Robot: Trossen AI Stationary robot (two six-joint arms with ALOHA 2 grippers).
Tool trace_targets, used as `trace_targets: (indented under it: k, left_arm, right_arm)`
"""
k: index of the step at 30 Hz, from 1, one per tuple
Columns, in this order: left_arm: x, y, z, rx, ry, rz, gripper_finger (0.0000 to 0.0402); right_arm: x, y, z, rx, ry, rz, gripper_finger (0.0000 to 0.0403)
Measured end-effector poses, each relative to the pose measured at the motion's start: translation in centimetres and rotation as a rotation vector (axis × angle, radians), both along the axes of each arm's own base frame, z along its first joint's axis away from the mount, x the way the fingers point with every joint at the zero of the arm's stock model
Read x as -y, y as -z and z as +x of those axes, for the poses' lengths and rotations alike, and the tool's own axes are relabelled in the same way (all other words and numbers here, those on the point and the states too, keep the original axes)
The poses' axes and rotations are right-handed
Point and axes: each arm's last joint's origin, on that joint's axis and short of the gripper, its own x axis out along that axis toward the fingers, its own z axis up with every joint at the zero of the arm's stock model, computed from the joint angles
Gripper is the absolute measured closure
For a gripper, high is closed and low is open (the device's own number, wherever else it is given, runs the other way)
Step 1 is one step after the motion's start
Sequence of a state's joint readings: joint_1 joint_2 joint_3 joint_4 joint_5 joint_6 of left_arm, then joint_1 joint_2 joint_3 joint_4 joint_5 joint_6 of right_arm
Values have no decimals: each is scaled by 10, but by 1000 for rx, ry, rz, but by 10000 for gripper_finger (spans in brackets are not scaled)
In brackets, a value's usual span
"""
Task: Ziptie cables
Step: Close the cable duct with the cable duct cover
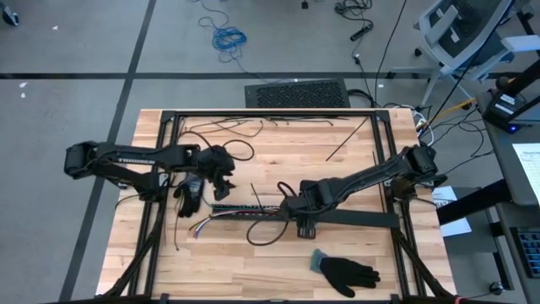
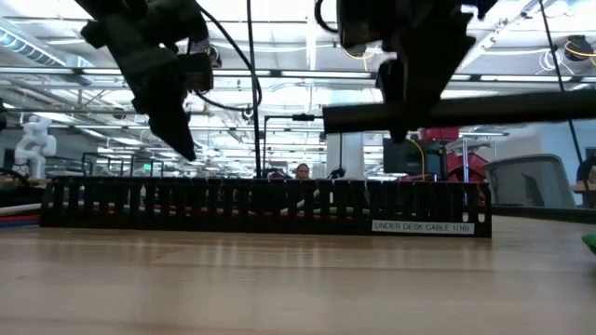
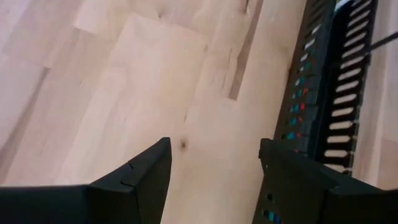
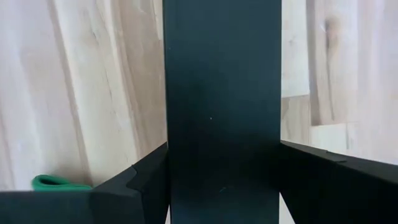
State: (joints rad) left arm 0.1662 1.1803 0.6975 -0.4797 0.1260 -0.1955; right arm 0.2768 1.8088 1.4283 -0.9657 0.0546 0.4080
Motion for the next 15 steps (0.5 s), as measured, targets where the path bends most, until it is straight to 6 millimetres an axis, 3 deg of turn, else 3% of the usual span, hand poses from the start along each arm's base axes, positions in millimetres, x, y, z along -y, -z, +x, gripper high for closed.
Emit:
trace_targets:
  k: [15]
  left_arm:
    - [-1,-10,-6,43,-40,42,164]
  right_arm:
    - [3,17,6,1,-40,-41,186]
